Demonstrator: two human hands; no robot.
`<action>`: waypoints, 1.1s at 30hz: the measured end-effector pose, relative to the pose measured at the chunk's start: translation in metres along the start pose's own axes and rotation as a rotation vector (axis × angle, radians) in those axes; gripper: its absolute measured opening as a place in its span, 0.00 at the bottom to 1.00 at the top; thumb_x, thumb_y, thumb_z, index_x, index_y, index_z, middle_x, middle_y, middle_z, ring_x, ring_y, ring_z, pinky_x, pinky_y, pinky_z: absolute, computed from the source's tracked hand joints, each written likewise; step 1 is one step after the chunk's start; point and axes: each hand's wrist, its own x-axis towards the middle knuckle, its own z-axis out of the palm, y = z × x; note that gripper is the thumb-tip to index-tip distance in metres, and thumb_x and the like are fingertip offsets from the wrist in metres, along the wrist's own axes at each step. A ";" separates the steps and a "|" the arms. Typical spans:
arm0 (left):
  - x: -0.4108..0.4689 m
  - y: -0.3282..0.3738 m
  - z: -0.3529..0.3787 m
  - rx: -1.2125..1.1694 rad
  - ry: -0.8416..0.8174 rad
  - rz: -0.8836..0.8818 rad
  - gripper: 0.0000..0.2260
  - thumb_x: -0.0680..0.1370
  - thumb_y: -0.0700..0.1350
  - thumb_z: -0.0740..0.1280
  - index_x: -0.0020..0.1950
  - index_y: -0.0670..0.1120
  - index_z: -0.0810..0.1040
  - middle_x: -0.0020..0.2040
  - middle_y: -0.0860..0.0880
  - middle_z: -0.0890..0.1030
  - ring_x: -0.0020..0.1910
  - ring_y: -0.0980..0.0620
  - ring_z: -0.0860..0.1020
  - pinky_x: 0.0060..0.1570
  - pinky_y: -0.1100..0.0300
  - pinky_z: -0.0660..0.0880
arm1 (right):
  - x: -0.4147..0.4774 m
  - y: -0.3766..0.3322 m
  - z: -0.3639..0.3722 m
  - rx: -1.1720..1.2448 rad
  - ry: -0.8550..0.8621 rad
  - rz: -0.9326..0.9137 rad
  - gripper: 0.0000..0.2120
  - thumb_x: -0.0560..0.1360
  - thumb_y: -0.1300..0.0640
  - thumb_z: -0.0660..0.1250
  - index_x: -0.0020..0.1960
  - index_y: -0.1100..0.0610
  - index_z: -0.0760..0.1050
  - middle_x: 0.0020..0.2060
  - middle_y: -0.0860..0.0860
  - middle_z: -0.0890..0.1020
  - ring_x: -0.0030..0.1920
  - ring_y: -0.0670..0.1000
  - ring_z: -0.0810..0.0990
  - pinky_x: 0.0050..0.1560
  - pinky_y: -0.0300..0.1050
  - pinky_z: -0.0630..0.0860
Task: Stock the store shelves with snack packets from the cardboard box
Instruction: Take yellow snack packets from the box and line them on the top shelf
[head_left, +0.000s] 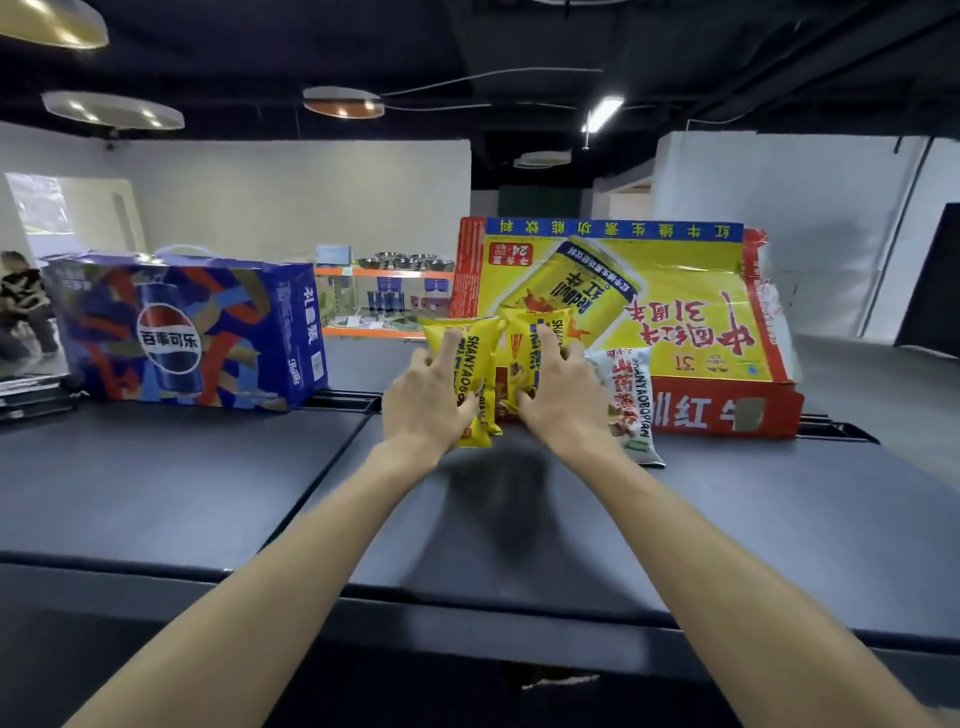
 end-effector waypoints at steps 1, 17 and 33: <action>0.000 -0.002 0.007 -0.015 -0.012 0.000 0.29 0.75 0.53 0.70 0.71 0.52 0.60 0.49 0.44 0.75 0.42 0.41 0.79 0.37 0.52 0.74 | -0.001 0.001 0.007 -0.019 0.010 0.000 0.41 0.73 0.51 0.73 0.78 0.49 0.52 0.67 0.58 0.68 0.65 0.61 0.72 0.53 0.54 0.76; -0.011 -0.011 0.046 -0.157 0.034 -0.002 0.38 0.72 0.53 0.74 0.75 0.60 0.54 0.50 0.45 0.70 0.42 0.42 0.77 0.37 0.50 0.76 | 0.000 0.013 0.044 -0.045 0.072 0.019 0.41 0.77 0.47 0.68 0.80 0.49 0.47 0.69 0.58 0.66 0.67 0.60 0.70 0.51 0.55 0.77; -0.020 -0.011 0.041 -0.167 -0.111 -0.061 0.44 0.69 0.61 0.72 0.79 0.61 0.50 0.52 0.47 0.69 0.47 0.44 0.77 0.45 0.52 0.76 | -0.014 0.008 0.038 -0.077 -0.110 0.062 0.55 0.69 0.37 0.73 0.80 0.48 0.39 0.70 0.58 0.61 0.70 0.61 0.65 0.56 0.55 0.77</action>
